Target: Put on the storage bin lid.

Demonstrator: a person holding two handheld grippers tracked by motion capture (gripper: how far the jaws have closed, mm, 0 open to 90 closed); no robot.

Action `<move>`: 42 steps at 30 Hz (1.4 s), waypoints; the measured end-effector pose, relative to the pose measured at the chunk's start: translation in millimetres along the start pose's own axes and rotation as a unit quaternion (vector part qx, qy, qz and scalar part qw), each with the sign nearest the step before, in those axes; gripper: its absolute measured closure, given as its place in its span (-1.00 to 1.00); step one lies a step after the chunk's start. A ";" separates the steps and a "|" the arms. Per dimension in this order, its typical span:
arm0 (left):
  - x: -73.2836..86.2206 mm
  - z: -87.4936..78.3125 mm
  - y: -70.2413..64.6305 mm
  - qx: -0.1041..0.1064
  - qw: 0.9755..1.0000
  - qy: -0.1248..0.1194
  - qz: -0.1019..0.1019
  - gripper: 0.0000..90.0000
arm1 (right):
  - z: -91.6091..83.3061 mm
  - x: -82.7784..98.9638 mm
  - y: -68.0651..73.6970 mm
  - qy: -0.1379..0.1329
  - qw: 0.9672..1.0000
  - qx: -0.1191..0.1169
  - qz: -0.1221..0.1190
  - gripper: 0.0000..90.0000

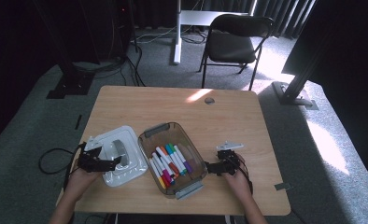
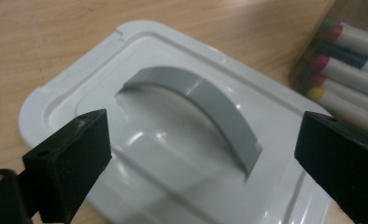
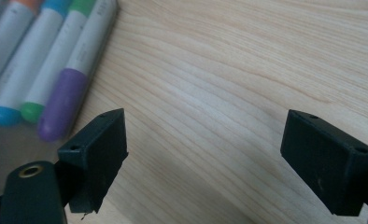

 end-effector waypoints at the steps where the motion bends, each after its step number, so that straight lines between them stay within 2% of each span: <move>1: -0.5 3.0 -2.0 -0.002 1.000 0.002 0.001 -0.90 | -0.4 -0.4 1.0 -0.001 1.000 0.000 -0.001 -0.68; 5: -1.4 14.7 -7.9 -0.005 1.000 0.004 0.002 -0.85 | -1.8 -1.9 4.3 -0.002 1.000 0.003 -0.007 -0.68; 8: -0.5 23.8 -10.8 -0.007 1.000 0.012 -0.002 -0.69 | -2.2 -2.6 5.1 -0.006 1.000 0.002 -0.007 -0.68; 11: 2.3 33.6 -13.0 -0.023 0.999 0.022 0.000 -0.66 | -2.9 -2.5 5.5 -0.004 1.000 0.002 -0.007 -0.68; 14: 4.6 41.0 -13.7 -0.029 0.999 0.028 -0.007 -0.57 | -4.0 -2.7 5.8 -0.005 1.000 0.003 -0.008 -0.68; 17: 6.1 46.8 -13.9 -0.040 0.999 0.027 -0.008 -0.43 | -4.7 -3.9 6.6 -0.010 1.000 0.004 -0.008 -0.68; 20: 7.6 48.7 -12.7 -0.044 0.999 0.021 -0.013 -0.17 | -4.7 -5.1 8.5 -0.013 1.000 0.000 -0.009 -0.68; 22: 7.5 47.9 -11.3 -0.034 0.999 0.016 -0.023 0.00 | -4.0 -5.2 9.5 -0.011 1.000 -0.001 -0.010 -0.68; 23: 7.1 47.2 -10.5 -0.037 0.999 0.014 -0.025 0.07 | -3.6 -5.2 9.8 -0.013 1.000 -0.003 -0.009 -0.68; 27: 6.5 43.9 -3.8 -0.038 0.998 0.007 -0.041 0.25 | -3.1 -5.1 11.2 -0.014 1.000 -0.007 -0.009 -0.68; 29: 5.8 41.3 0.6 -0.037 0.998 0.001 -0.055 0.37 | -2.9 -4.8 12.6 -0.014 1.000 -0.010 -0.008 -0.68; 32: 4.3 35.2 5.5 -0.028 0.997 -0.004 -0.065 0.52 | -1.5 -4.5 14.8 -0.014 1.000 -0.017 -0.010 -0.68; 34: 3.4 31.1 7.8 -0.022 0.997 -0.002 -0.074 0.52 | -0.2 -4.0 16.6 -0.011 1.000 -0.024 -0.011 -0.69; 39: 4.0 19.1 13.3 -0.018 0.997 -0.002 -0.076 0.54 | 3.8 -2.6 24.2 -0.008 0.999 -0.048 -0.017 -0.69; 42: 6.1 12.5 16.0 -0.017 0.997 0.000 -0.075 0.54 | 5.5 -2.1 26.8 -0.005 0.998 -0.053 -0.022 -0.68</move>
Point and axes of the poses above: each handheld gripper's, and its own axes: z roughly forward along the jaws, x roughly out of its underside, y roughly to its left, the point moved 4 cm from there along z, roughly forward along the jaws, and after that the axes turned 15 degrees about -z, right-handed, at the moved point
